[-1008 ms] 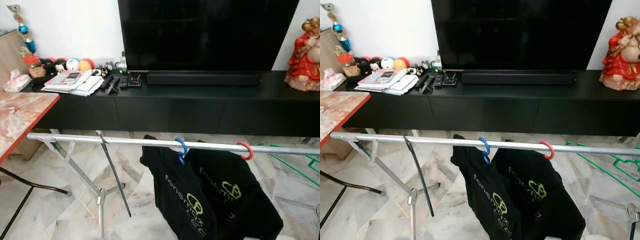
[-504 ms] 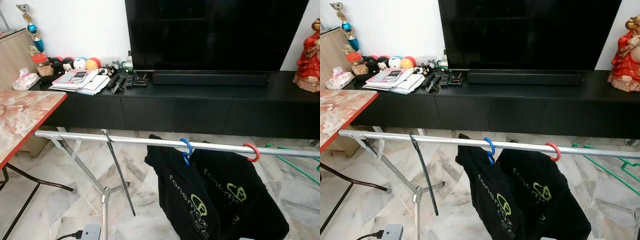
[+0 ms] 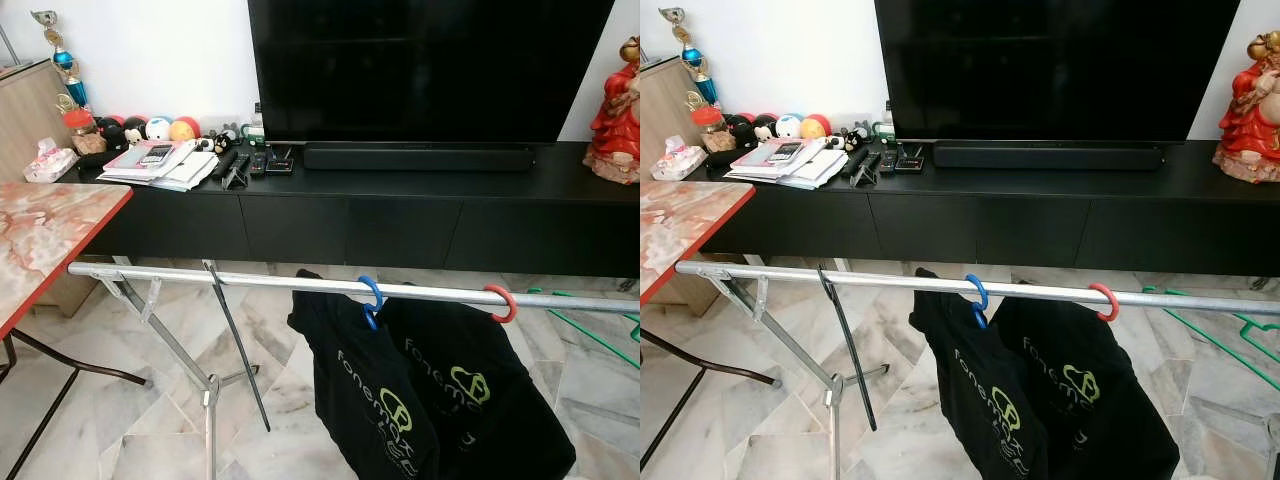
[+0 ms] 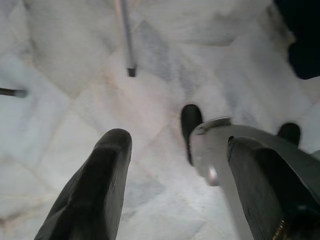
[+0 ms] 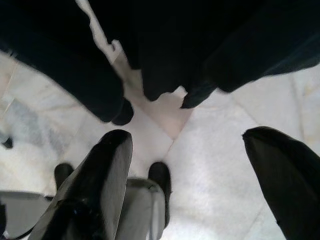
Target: Hang hanger
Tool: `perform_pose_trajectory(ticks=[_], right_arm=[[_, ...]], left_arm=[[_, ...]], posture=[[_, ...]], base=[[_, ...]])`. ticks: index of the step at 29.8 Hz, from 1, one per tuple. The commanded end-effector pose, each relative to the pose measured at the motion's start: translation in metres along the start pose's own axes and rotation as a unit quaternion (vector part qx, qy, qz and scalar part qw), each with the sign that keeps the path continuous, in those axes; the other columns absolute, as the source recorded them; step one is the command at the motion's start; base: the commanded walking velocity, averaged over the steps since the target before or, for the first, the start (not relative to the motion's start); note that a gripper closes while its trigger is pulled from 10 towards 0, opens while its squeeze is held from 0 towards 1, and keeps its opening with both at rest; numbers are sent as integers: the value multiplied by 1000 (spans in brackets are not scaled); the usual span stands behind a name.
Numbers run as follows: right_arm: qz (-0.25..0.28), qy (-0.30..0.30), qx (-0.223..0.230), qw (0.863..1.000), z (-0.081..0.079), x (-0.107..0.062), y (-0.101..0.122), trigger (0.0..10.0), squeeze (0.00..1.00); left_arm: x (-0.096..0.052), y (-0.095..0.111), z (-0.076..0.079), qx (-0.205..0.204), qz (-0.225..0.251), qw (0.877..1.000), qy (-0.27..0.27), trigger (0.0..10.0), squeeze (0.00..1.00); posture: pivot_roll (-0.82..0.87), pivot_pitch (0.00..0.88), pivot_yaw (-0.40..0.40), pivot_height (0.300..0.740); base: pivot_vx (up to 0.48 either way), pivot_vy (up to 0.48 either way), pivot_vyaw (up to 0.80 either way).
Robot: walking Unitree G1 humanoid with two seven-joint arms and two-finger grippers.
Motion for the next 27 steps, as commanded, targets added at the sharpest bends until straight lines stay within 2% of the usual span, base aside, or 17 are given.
perform_pose_trajectory(ticks=[1, 4, 10, 13, 15, 16, 17, 19, 20, 21, 22, 24, 27], right_arm=[[13, 0, 3, 1000, 3, 0, 5, 10000, 0], [43, 5, 25, 999, 6, -1, 18, 10000, 0], [107, 14, 62, 992, -1, -2, 36, 10000, 0], [188, 40, 62, 979, -1, -10, 62, 10000, 0], [225, 52, 59, 971, -2, -15, 74, 10000, 0], [225, 52, 59, 971, -2, -15, 74, 10000, 0], [250, 59, 55, 965, -3, -19, 82, 10000, 0], [331, 72, 23, 941, -9, -41, 109, 10000, 0], [351, 75, 15, 933, -11, -47, 115, 10000, 0], [382, 87, 13, 920, -23, -60, 125, 10000, 0], [382, 87, 13, 920, -23, -60, 125, 10000, 0], [410, 109, -1, 906, -41, -74, 134, 10000, 0], [424, 122, 3, 898, -48, -81, 143, 10000, 0]], left_arm=[[-1, -6, -4, 6, -5, 1000, 0, 10000, 0], [-2, -5, -7, 5, -2, 1000, 5, 10000, 0], [0, -4, 5, 3, 5, 1000, -1, 10000, 0], [0, -4, 6, 2, 5, 1000, -1, 10000, 0], [0, -4, 6, 1, 5, 1000, 0, 10000, 0], [0, -4, 6, 1, 5, 1000, 0, 10000, 0], [-1, -5, 5, -1, 5, 1000, 2, 10000, 0], [-1, -6, 2, -5, 4, 1000, 7, 10000, 0], [-1, -6, 1, -6, 3, 1000, 8, 10000, 0], [-1, -6, -1, -14, 3, 1000, 12, 10000, 0], [-1, -6, -1, -14, 3, 1000, 12, 10000, 0], [-1, -6, -3, -13, 4, 1000, 14, 10000, 0], [-1, -4, -4, -14, 8, 1000, 14, 10000, 0]], posture=[[17, 0, 37, 740], [12, 0, 38, 740], [-3, 0, 41, 740], [-3, 0, 35, 740], [-5, 0, 33, 740], [-5, 0, 33, 740], [-11, 0, 31, 740], [-17, 0, 32, 740], [-17, 0, 32, 740], [-30, 0, 36, 740], [-30, 0, 36, 740], [-27, 0, 35, 740], [-24, 0, 34, 740]], base=[[0, 0, 0], [0, 0, 0], [0, 0, 0], [0, 0, 0], [0, 0, 0], [0, 0, 0], [0, 0, 0], [0, 0, 0], [0, 0, 0], [0, 0, 0], [0, 0, 0], [0, 0, 0], [0, 0, 0]])
Point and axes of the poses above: a point about 5 cm out from each wrist's last joint towards the gripper, its own x axis pointing out of the wrist towards the gripper, its own y axis along the axis of the wrist's last joint, z = x × y, the point moved 5 cm from there along x, pointing out of the wrist towards the gripper, and after that the axes turned 7 degrees about x, right-handed, at the moved point
